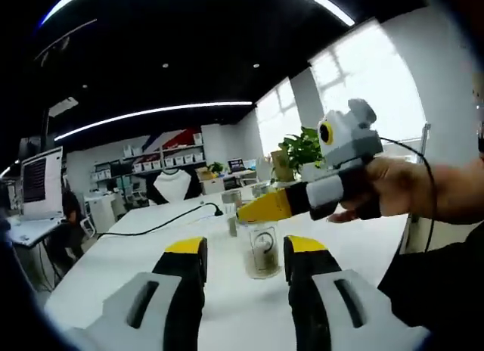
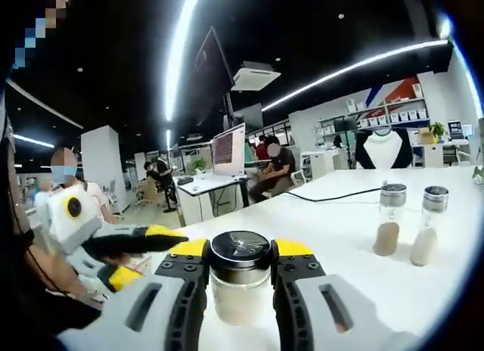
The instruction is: Rotate the seasoning bottle until the label or dispensing opening points toward the visible target arrow and the bottle remains upright within the marked orientation range
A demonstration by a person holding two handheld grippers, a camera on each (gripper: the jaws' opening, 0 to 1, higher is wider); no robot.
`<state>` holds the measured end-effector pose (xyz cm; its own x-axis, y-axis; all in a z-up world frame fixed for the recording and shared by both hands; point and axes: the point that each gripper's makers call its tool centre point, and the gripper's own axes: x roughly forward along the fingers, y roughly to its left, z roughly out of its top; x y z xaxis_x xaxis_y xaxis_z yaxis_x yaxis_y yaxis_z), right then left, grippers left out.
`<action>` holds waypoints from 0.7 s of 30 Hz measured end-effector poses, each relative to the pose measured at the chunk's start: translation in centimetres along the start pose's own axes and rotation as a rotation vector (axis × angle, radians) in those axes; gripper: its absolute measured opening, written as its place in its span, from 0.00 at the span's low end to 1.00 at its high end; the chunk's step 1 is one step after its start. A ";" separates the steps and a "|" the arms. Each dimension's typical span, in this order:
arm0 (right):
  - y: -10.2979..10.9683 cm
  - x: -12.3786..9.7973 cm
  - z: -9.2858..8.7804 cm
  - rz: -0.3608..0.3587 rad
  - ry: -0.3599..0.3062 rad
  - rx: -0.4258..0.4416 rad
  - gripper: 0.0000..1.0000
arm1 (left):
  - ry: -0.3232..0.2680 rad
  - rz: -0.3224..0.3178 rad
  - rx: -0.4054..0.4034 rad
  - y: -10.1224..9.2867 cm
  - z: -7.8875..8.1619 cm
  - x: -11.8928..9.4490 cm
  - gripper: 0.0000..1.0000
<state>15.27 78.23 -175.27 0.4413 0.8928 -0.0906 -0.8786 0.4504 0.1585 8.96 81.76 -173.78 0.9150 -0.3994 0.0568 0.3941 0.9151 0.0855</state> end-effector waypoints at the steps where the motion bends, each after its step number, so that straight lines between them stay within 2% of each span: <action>1: -0.4 0.7 -0.7 0.003 0.011 -0.008 0.28 | -0.020 0.009 -0.010 0.6 0.4 -0.3 0.45; 3: -0.7 1.8 -1.7 0.017 0.018 -0.020 0.28 | -0.095 0.028 -0.062 1.8 1.7 -0.9 0.44; 6: -0.4 3.2 -2.7 0.051 0.021 -0.041 0.28 | -0.143 0.044 -0.109 3.0 2.5 -1.4 0.37; 9: 0.2 4.3 -3.3 0.100 0.020 -0.101 0.28 | -0.136 0.045 -0.094 3.4 2.6 -1.3 0.36; 13: 0.0 5.2 -3.9 0.127 0.026 -0.143 0.28 | -0.108 0.039 -0.091 3.2 2.1 -0.8 0.36; 18: -0.1 5.1 -4.6 0.136 0.037 -0.163 0.29 | -0.075 0.038 -0.112 3.1 1.4 -0.4 0.37; 21: -0.2 4.9 -4.4 0.139 0.023 -0.148 0.29 | -0.059 0.042 -0.112 3.3 1.3 -0.3 0.37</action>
<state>16.83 82.46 -180.03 0.3108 0.9451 -0.1008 -0.9488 0.3147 0.0255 9.86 84.79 -172.25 0.9255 -0.3601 0.1171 0.3657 0.9302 -0.0296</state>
